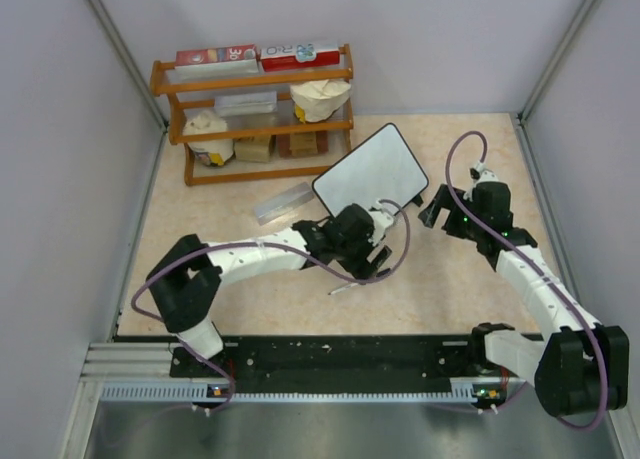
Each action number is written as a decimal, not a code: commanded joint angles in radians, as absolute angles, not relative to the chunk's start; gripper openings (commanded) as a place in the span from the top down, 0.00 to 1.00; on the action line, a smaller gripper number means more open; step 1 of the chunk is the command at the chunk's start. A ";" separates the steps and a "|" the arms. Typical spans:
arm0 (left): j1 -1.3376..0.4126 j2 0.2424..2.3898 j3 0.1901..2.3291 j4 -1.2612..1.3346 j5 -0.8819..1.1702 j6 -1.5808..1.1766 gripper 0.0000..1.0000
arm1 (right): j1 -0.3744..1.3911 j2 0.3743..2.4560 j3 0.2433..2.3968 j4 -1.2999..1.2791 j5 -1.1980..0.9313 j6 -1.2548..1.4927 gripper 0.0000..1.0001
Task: Write a sentence on the whiteboard
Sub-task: Pick up the whiteboard marker without the cap from the center of the board, then pass from the left arm to the right, then pass from the right arm to the left, then pass from the left arm to the right
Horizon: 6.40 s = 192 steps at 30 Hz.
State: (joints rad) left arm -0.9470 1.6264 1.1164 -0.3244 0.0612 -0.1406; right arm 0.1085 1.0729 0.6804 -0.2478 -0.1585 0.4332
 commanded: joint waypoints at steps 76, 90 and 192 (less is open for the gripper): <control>-0.752 1.040 1.062 -0.285 0.494 -0.331 0.45 | 0.551 1.072 0.790 0.425 -0.698 0.900 1.00; -0.764 1.137 1.040 -0.207 0.543 -0.354 0.85 | 0.551 0.997 0.749 0.368 -0.597 0.910 1.00; -0.801 1.124 1.108 -0.268 0.758 -0.253 1.00 | 0.469 1.046 0.973 0.136 -1.131 0.656 0.66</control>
